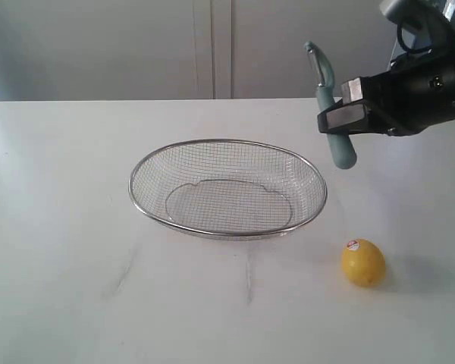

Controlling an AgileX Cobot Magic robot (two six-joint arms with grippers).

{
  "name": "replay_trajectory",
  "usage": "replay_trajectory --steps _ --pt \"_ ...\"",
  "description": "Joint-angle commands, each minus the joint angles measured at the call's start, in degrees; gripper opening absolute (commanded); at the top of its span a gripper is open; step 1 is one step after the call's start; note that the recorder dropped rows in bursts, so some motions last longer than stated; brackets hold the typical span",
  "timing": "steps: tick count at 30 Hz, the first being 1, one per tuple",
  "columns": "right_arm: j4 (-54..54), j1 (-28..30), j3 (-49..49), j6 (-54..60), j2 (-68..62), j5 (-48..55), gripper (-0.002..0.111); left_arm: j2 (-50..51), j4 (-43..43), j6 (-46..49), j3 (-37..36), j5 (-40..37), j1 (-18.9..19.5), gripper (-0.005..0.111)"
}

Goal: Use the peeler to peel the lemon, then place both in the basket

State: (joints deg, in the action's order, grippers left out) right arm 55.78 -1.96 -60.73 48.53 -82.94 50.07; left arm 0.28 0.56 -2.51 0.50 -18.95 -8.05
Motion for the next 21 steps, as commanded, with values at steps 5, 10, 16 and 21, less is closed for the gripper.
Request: replay_trajectory --steps 5,10,16,21 --pt "1.36 0.33 0.15 -0.1 0.14 -2.57 0.0 -0.28 0.18 -0.15 -0.5 -0.15 -0.02 0.0" --pt "1.36 0.33 0.15 -0.22 0.14 -2.57 0.0 -0.28 0.19 -0.15 -0.5 0.05 -0.02 0.0" --pt "1.36 0.33 0.15 -0.22 0.14 -2.57 0.0 -0.28 0.19 -0.15 -0.5 12.43 -0.02 0.0" --pt "1.36 0.33 0.15 -0.2 0.14 -2.46 0.0 -0.28 0.19 -0.15 -0.5 18.16 -0.02 0.0"
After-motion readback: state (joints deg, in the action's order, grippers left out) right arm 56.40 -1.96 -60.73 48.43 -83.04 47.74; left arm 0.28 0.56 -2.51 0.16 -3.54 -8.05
